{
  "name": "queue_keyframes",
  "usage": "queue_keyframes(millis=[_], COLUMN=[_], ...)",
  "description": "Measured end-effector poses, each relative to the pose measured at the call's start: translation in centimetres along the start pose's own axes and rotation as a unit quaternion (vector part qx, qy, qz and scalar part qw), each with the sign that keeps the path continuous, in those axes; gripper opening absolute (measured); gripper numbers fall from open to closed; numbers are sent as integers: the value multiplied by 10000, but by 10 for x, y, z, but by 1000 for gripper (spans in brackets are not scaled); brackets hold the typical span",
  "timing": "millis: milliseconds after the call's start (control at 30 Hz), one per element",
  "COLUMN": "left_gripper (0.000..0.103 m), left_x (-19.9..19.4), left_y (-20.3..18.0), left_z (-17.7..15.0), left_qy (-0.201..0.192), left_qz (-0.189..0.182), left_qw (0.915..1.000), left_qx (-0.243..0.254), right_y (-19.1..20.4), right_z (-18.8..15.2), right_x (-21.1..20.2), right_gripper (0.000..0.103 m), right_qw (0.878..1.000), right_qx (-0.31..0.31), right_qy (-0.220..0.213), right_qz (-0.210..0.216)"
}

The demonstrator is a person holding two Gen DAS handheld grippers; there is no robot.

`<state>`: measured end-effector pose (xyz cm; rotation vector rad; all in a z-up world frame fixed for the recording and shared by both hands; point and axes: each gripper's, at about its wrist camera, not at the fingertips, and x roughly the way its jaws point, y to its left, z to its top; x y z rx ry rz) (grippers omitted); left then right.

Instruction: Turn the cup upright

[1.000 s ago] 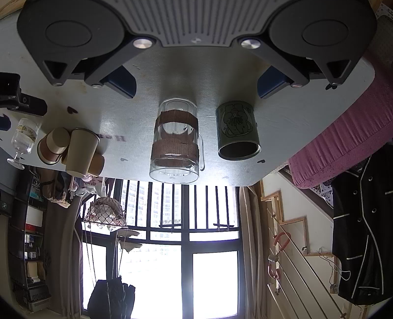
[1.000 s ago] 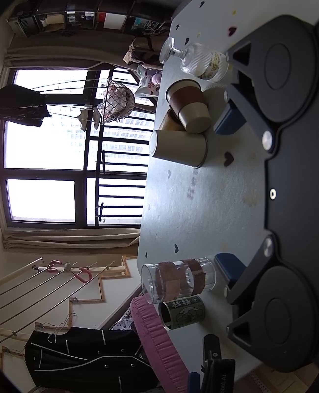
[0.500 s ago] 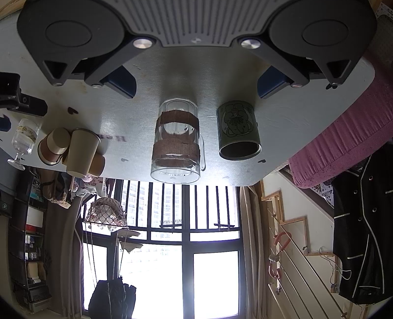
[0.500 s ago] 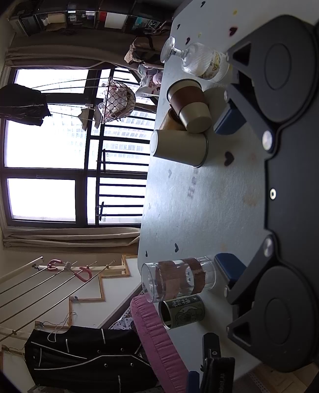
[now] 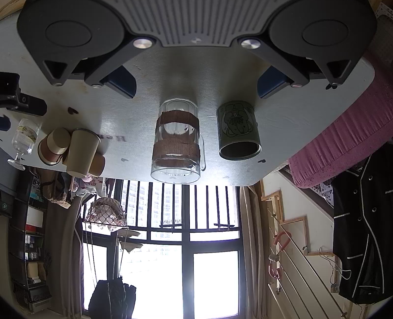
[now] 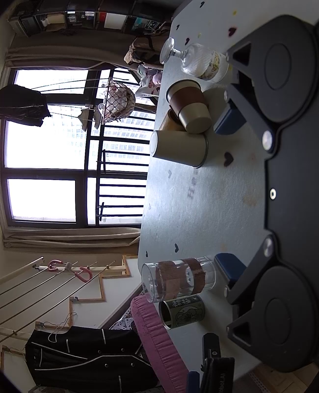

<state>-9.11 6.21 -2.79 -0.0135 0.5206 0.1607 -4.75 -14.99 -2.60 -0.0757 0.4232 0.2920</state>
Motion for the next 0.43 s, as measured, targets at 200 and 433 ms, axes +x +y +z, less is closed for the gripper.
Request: queue_keyframes(millis=[200,433], left_gripper=[103,103], left_x=[0,-1], left_y=[0,0], left_z=[0,0], left_qy=[1,4], left_qz=[1,10], left_qw=[10000,10000], left_qx=[-3,-3], right_y=[0,0], right_z=[0,-1], right_x=[0,-1], right_gripper=[103,103], right_qw=[10000,10000], right_qx=[-3,-6], right_qy=[1,5], right_qz=[6,3])
